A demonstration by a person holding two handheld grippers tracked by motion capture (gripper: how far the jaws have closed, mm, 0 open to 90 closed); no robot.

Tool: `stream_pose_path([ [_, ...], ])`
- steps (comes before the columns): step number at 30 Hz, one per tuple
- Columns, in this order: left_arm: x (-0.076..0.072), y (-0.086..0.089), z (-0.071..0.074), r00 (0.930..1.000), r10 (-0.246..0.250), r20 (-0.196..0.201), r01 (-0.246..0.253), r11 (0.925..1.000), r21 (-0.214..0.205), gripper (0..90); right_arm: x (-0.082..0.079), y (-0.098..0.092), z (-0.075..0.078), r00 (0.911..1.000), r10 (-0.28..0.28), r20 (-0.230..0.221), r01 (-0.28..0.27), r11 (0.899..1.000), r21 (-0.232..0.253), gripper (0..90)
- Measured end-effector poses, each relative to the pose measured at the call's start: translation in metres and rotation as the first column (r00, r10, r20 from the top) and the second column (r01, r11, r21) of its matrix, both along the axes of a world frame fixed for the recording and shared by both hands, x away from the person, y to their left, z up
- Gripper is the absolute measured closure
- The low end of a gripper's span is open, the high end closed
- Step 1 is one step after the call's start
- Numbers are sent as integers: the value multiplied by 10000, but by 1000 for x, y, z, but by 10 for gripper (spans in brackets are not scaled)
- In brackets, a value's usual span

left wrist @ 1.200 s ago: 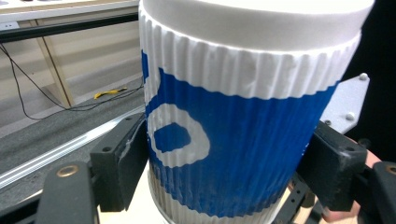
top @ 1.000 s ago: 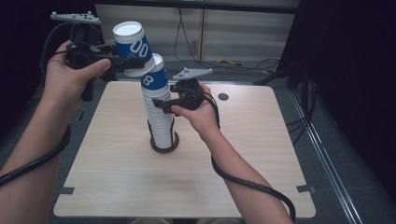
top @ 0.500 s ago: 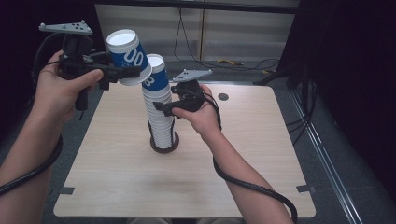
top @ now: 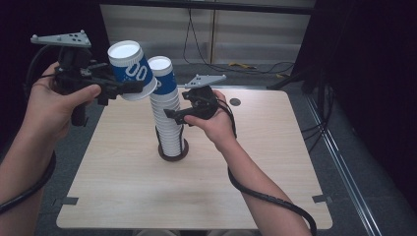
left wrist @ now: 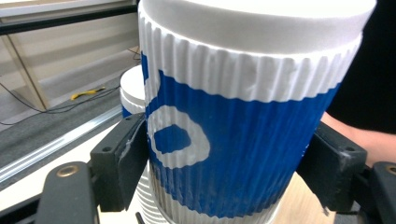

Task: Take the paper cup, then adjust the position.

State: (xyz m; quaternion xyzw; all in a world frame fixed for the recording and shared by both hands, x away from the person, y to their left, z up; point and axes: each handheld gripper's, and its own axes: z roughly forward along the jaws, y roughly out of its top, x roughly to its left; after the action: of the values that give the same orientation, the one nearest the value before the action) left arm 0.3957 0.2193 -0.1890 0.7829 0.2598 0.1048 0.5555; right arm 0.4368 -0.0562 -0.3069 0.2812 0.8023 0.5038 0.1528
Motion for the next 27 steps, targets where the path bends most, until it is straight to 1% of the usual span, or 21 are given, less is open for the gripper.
stream_pose_path([
  [4, -4, -1, -7, 9998, -184, -54, 184, 9998, 7, 232, -1, -3, -1, 10000, 28, -16, -28, 9999, -132, 154],
  [6, -6, -2, -10, 9997, -253, -59, 254, 9996, 118, 231, -2, -5, -1, 10000, 65, -34, -65, 9999, -112, 151],
  [13, -11, -7, -24, 9986, -508, -141, 509, 9986, 117, 231, -5, -12, -6, 9997, 193, -144, -196, 9995, -248, 147],
  [15, -13, -9, -27, 9983, -558, -135, 561, 9982, 212, 232, -6, -14, -7, 9995, 245, -212, -250, 9993, -260, 146],
  [19, -15, -13, -35, 9976, -646, -229, 651, 9976, 240, 232, -10, -19, -9, 9993, 318, -203, -324, 9989, -339, 143],
  [27, -17, -19, -50, 9960, -833, -336, 849, 9951, 504, 233, -14, -29, -14, 9989, 375, -288, -388, 9983, -438, 141],
])
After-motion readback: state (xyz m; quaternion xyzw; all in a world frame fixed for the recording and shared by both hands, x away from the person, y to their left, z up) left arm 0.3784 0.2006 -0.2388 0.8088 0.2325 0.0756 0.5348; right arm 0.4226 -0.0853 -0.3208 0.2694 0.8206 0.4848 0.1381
